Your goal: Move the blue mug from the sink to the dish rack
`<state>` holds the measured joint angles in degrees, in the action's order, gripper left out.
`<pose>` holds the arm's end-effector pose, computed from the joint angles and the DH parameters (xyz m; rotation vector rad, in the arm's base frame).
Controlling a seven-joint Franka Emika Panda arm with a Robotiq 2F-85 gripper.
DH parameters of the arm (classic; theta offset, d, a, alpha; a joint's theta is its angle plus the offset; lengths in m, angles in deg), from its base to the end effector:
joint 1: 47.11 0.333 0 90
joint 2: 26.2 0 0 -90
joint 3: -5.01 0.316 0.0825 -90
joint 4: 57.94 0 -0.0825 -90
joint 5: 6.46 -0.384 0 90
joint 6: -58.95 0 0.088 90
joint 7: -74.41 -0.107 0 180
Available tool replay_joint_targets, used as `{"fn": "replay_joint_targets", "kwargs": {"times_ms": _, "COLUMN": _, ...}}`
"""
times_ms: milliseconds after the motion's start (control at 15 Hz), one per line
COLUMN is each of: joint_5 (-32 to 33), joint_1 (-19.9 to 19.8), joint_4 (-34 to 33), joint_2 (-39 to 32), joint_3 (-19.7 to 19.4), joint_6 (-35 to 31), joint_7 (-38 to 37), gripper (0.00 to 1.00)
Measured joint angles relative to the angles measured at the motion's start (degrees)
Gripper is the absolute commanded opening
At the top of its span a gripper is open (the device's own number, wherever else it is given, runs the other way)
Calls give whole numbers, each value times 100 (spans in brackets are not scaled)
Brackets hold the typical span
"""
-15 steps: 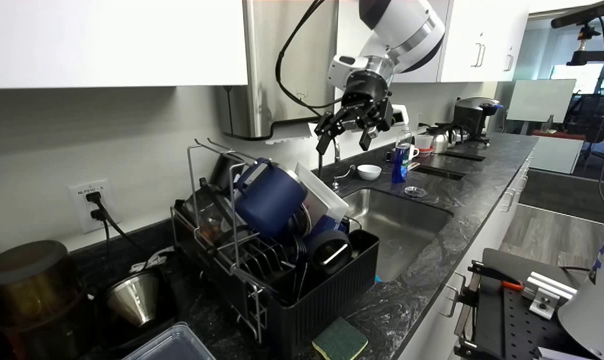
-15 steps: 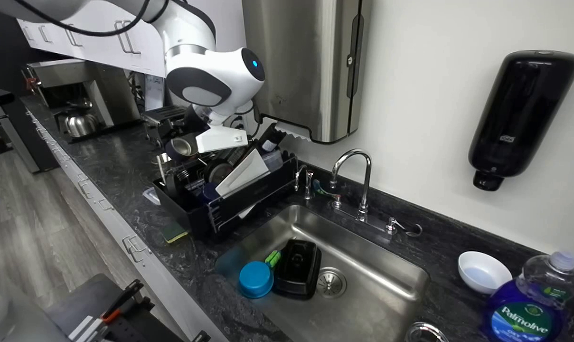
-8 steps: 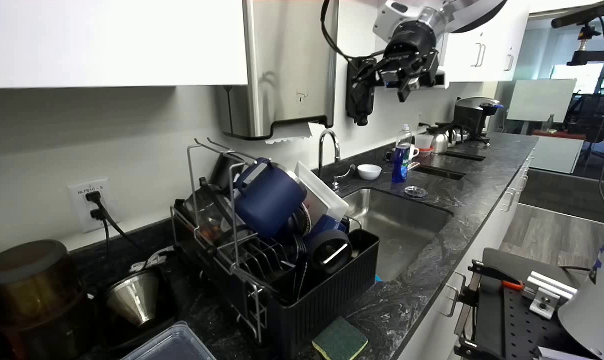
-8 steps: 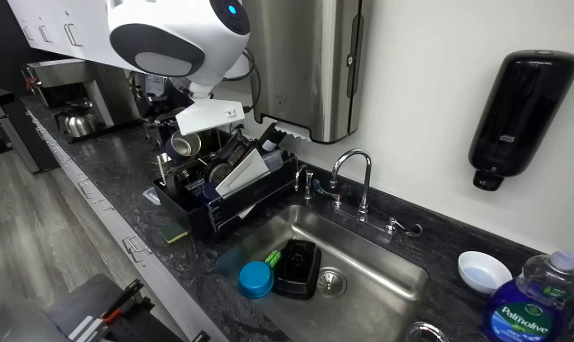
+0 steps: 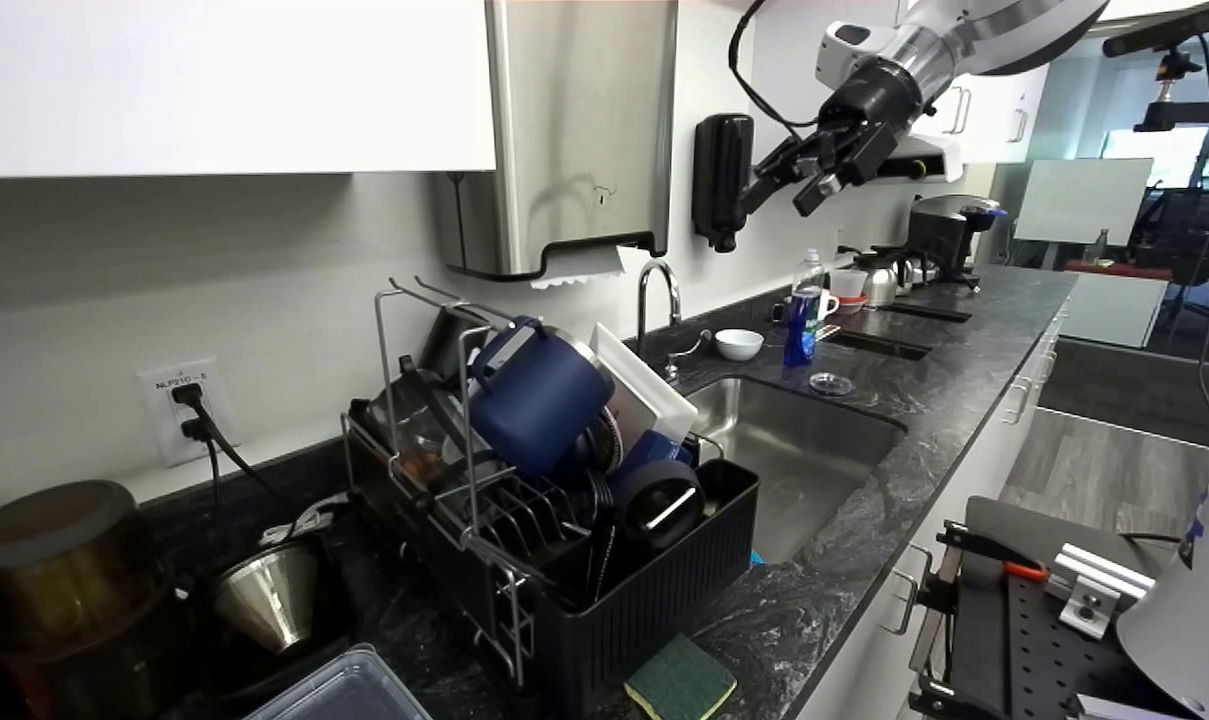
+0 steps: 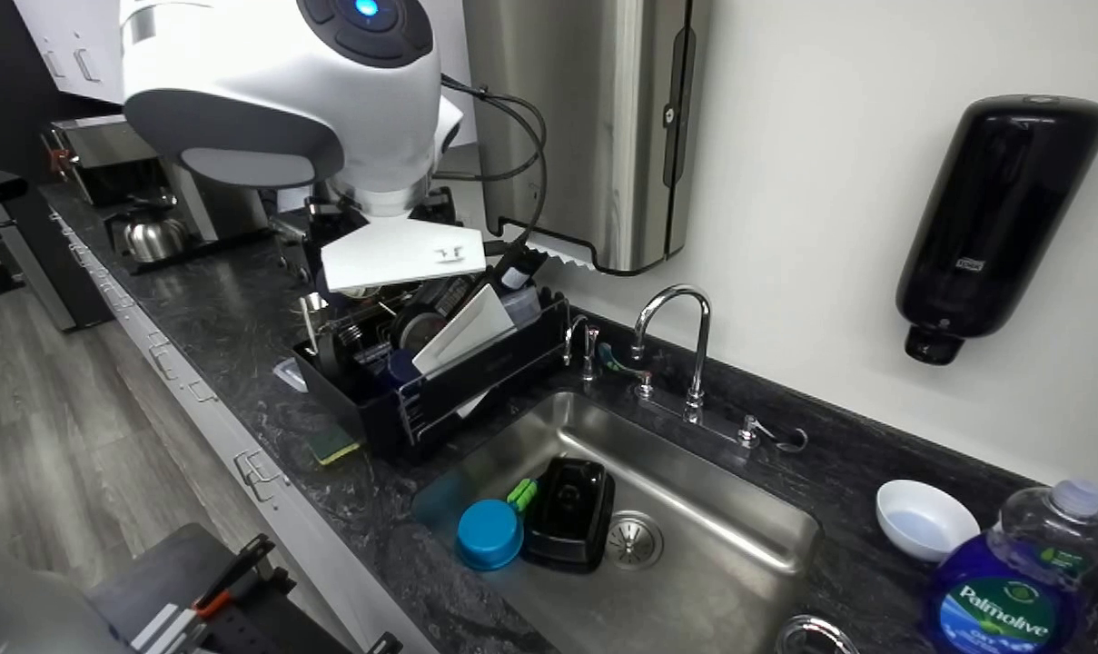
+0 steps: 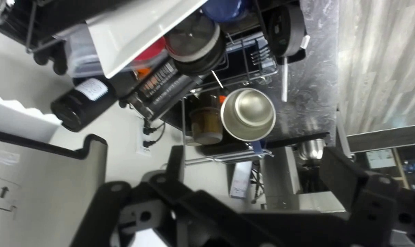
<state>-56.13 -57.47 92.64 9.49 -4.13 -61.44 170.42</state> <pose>0.3610 -0.0908 0.4688 -2.2768 -1.1381 -1.0164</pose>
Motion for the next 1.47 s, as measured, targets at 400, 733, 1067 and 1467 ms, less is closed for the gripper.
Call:
{"fn": "replay_joint_targets", "kwargs": {"times_ms": 400, "joint_5": 294, "joint_1": 49, "joint_4": 376, "joint_2": -278, "joint_3": 35, "joint_6": -1398, "joint_7": -648, "gripper": 100}}
{"fn": "replay_joint_targets", "kwargs": {"times_ms": 733, "joint_5": 569, "joint_1": 149, "joint_4": 400, "joint_2": -921, "joint_3": -15, "joint_6": -2108, "joint_7": -1169, "gripper": 100}}
{"fn": "replay_joint_targets", "kwargs": {"times_ms": 1067, "joint_5": 740, "joint_1": 255, "joint_4": 331, "joint_2": -1577, "joint_3": -111, "joint_6": -2825, "joint_7": -1689, "gripper": 100}}
{"fn": "replay_joint_targets", "kwargs": {"times_ms": 1467, "joint_5": 794, "joint_1": 365, "joint_4": 45, "joint_2": -2276, "joint_3": -346, "joint_6": -2895, "joint_7": -1507, "gripper": 100}}
